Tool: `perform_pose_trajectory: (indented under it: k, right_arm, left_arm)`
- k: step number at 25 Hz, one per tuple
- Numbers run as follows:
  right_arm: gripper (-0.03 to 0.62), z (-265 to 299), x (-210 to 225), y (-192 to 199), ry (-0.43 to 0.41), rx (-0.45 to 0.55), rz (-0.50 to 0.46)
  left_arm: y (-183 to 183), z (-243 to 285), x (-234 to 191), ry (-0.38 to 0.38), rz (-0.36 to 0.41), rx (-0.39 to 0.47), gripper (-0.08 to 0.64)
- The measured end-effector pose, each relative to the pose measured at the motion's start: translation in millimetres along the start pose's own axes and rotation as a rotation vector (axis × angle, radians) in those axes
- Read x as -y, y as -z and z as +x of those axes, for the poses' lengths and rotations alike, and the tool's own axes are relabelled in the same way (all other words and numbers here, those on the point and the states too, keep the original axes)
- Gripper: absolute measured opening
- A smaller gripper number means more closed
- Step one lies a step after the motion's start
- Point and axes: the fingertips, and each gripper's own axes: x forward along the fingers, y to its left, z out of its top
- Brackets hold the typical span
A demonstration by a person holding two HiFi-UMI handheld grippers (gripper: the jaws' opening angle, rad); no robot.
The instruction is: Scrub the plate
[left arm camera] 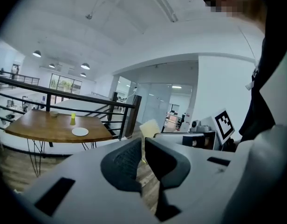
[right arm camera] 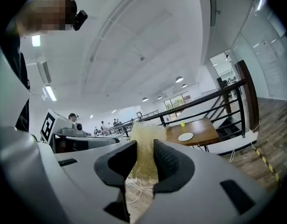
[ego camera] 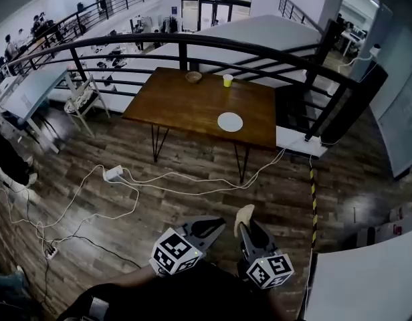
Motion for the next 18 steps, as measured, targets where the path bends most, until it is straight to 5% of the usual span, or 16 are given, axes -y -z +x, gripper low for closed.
perform_pose_trajectory:
  k: [12,18]
  right_arm:
    - [0.12,-2,-5,32,-0.024,-0.038,0.106]
    - [0.12,40,11,27,0.032,-0.058,0.131]
  left_arm:
    - [35,-25,-6,-0.067,-0.101,-0.005,0.034]
    - [29,-7,-49,-0.023,-0.116,-0.025,0.034]
